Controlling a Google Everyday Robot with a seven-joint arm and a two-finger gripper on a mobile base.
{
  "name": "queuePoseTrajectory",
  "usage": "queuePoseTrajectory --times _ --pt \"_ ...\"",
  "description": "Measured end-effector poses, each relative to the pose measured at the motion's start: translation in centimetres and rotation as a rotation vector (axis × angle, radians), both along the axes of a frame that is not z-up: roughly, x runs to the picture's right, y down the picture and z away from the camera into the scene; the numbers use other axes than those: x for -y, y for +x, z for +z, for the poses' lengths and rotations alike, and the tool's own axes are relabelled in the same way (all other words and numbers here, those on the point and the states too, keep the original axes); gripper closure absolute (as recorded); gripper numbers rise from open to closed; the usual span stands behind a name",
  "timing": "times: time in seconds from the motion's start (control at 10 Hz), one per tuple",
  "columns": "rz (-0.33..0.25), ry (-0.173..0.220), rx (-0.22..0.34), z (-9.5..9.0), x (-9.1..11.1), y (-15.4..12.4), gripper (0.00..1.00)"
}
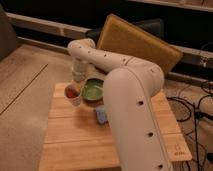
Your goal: Pick up the ceramic cup
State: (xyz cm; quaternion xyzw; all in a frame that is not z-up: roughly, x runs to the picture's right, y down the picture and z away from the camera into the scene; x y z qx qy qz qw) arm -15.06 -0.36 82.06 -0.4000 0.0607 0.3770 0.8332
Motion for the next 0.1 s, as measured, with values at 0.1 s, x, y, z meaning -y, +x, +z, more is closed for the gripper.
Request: queuePoseTrajectory --times 0.1 --pt "0.007 0.002 -0.001 -0.24 0.20 0.09 1.00"
